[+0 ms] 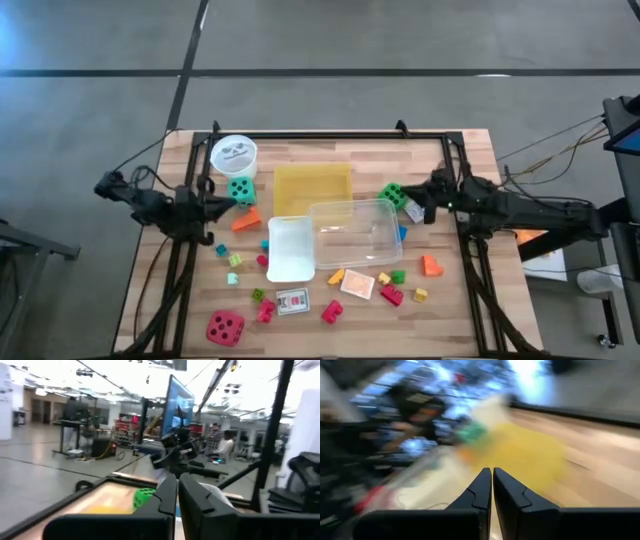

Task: Pick & Place Toys
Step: Put the blue game card pack into the transparent bin

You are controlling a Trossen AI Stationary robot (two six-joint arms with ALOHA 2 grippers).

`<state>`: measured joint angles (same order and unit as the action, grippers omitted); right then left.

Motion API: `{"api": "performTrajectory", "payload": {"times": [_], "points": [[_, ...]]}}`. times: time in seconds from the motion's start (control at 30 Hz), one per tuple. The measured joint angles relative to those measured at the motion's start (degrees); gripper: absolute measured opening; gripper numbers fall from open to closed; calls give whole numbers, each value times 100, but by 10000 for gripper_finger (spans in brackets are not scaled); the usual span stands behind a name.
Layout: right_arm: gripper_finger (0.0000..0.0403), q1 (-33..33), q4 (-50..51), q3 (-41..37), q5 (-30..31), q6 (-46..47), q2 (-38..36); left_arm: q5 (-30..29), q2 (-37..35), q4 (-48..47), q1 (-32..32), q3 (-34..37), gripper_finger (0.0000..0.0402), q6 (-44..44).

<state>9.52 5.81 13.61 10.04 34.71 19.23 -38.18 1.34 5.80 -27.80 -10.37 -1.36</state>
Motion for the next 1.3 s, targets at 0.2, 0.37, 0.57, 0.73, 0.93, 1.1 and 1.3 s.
{"api": "performTrajectory", "payload": {"times": [0.2, 0.37, 0.57, 0.73, 0.93, 1.1, 1.3], "points": [[15, 0, 2354, 1228, 645, 1950, 337, -302, 0, -1959, 5, -1177, 14, 649], [15, -2, 3843, 1908, 606, 3168, 734, -619, 0, -2646, 5, -1639, 14, 1433], [15, -2, 4496, 2308, 297, 3181, 1178, -879, 159, -2095, 4, -1556, 14, 1340], [15, -2, 4496, 2398, 145, 2950, 1470, -882, 801, -2005, 3, -1872, 14, 1086], [15, -2, 4495, 2452, -19, 2724, 1660, -899, 1939, -2423, 19, -2370, 14, 1189], [15, -2, 4589, 2429, -18, 2909, 1742, -1404, 2500, -2820, 40, -2683, 14, 1340], [15, -13, 4650, 2271, -355, 3275, 1949, -1973, 2577, -3073, 115, -2669, 14, 1684]]}}
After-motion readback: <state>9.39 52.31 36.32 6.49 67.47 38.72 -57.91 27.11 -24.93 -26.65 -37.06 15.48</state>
